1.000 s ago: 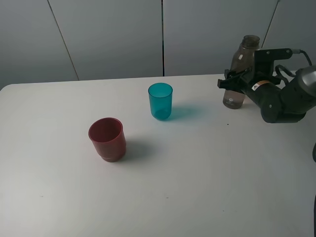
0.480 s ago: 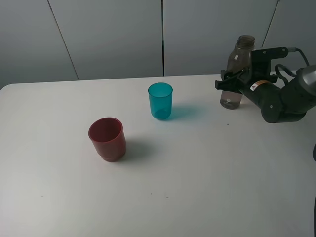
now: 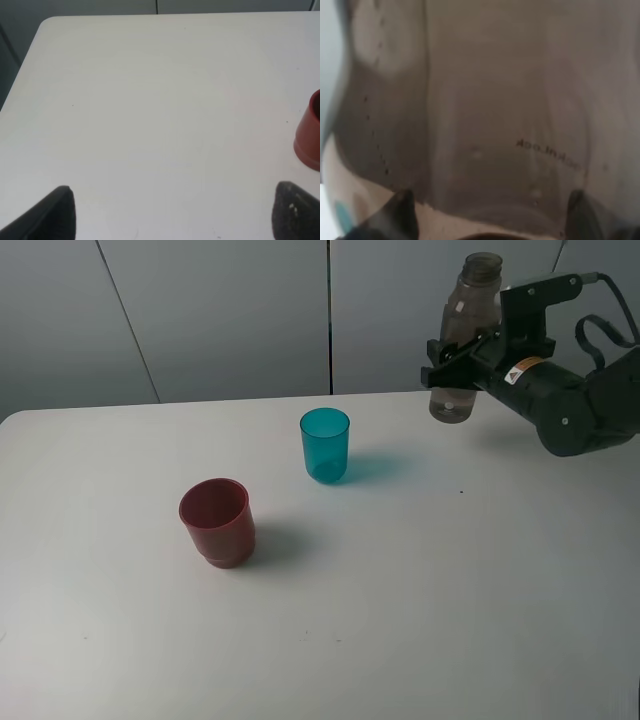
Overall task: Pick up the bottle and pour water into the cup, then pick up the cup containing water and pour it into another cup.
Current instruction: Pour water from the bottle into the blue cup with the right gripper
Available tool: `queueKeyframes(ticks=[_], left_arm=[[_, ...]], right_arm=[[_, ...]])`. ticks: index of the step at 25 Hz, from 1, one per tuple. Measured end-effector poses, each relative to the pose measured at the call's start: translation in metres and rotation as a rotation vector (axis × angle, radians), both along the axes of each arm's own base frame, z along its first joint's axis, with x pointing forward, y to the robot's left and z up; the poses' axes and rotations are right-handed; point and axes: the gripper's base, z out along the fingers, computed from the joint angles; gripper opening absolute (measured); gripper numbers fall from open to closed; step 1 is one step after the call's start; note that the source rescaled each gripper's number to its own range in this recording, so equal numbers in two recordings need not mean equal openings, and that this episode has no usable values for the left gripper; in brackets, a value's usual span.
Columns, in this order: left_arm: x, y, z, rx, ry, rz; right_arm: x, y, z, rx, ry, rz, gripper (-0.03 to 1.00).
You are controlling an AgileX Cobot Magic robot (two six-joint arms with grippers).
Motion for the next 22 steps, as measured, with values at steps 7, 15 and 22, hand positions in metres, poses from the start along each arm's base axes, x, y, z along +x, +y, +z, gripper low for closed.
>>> queueKeyframes(ticks=[7, 15, 22], left_arm=[[0.0, 0.0, 0.0, 0.0, 0.0, 0.0], [0.0, 0.0, 0.0, -0.002, 0.0, 0.001], [0.0, 0.0, 0.0, -0.002, 0.0, 0.001]], right_arm=[[0.016, 0.039, 0.014, -0.096, 0.054, 0.098, 0.01], [0.022, 0.068, 0.011, -0.308, -0.046, 0.208, 0.01], [0.02, 0.076, -0.007, -0.52, -0.086, 0.28, 0.01]])
